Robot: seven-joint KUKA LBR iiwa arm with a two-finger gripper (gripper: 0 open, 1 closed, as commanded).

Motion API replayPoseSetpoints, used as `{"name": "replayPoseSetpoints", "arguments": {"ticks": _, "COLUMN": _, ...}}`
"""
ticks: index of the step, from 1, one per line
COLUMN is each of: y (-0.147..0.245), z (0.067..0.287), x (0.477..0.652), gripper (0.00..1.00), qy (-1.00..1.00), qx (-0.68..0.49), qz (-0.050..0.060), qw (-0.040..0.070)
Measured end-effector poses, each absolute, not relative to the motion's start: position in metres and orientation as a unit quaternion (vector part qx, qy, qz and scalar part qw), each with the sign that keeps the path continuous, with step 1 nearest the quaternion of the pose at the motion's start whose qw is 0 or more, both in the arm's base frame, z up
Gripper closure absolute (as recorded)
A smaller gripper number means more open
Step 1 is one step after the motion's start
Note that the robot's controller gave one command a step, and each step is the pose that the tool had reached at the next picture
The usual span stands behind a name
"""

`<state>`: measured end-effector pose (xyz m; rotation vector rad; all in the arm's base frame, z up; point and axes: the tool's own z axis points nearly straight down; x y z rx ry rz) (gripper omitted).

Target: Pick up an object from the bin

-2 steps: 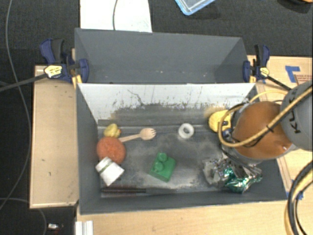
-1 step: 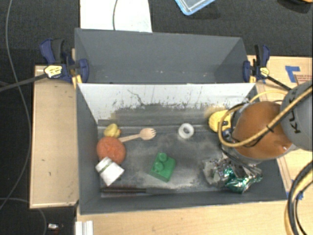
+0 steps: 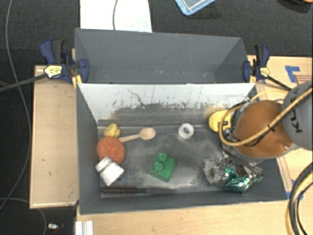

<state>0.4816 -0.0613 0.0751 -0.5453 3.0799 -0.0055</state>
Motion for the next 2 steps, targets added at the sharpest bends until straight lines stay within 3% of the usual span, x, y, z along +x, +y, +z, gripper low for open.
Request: {"name": "replayPoseSetpoints", "arguments": {"ticks": 2, "y": -0.061, "z": 0.142, "x": 0.482, "gripper": 1.0, "qy": 0.985, "qx": -0.173, "qz": -0.001, "qw": 0.006}}
